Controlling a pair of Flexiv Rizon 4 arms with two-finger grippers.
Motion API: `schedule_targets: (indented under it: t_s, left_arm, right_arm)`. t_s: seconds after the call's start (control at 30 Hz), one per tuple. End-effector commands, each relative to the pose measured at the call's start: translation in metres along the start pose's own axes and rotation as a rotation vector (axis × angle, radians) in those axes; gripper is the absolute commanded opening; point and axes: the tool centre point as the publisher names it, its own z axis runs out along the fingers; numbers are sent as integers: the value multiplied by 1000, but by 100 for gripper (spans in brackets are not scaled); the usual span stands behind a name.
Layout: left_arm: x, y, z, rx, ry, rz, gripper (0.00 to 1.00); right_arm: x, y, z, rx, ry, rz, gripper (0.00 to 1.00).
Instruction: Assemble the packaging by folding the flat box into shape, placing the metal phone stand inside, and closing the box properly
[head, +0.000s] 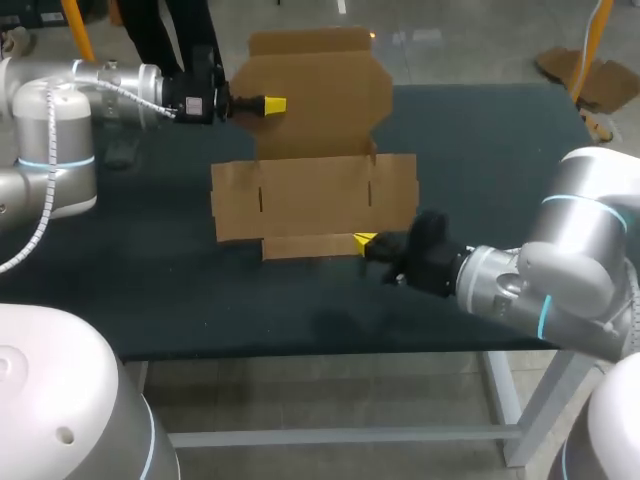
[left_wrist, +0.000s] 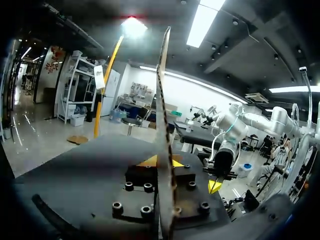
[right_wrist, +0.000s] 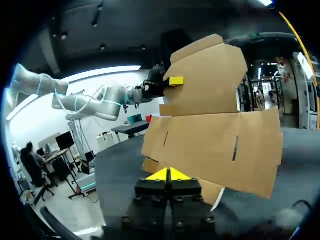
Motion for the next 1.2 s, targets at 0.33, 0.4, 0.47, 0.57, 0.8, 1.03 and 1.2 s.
schedule_targets:
  t_s: [0.33,0.4,0.47,0.57,0.8,1.03,1.2]
  left_arm:
    - [30,-26,-4,-48,5,51,0]
    - [35,-29,-5,-46,3,54,0]
    - [39,-31,-5,-41,-2,54,0]
    - [45,-34,-4,-29,-2,43,0]
    - [62,-41,0,-29,-12,44,0]
    - [63,-36,6,-38,-5,-11,0]
    - [60,-30,8,-35,8,-14,0]
  right_arm:
    - [12,-13,7,2,-42,-25,0]
    - [13,-14,6,1,-43,-26,0]
    - [14,-16,5,1,-41,-25,0]
    - [15,-19,3,0,-38,-23,0]
    - [19,-25,-1,-5,-36,-31,0]
    - [23,-31,1,-4,-34,-38,0]
    - [24,-34,4,-1,-39,-48,0]
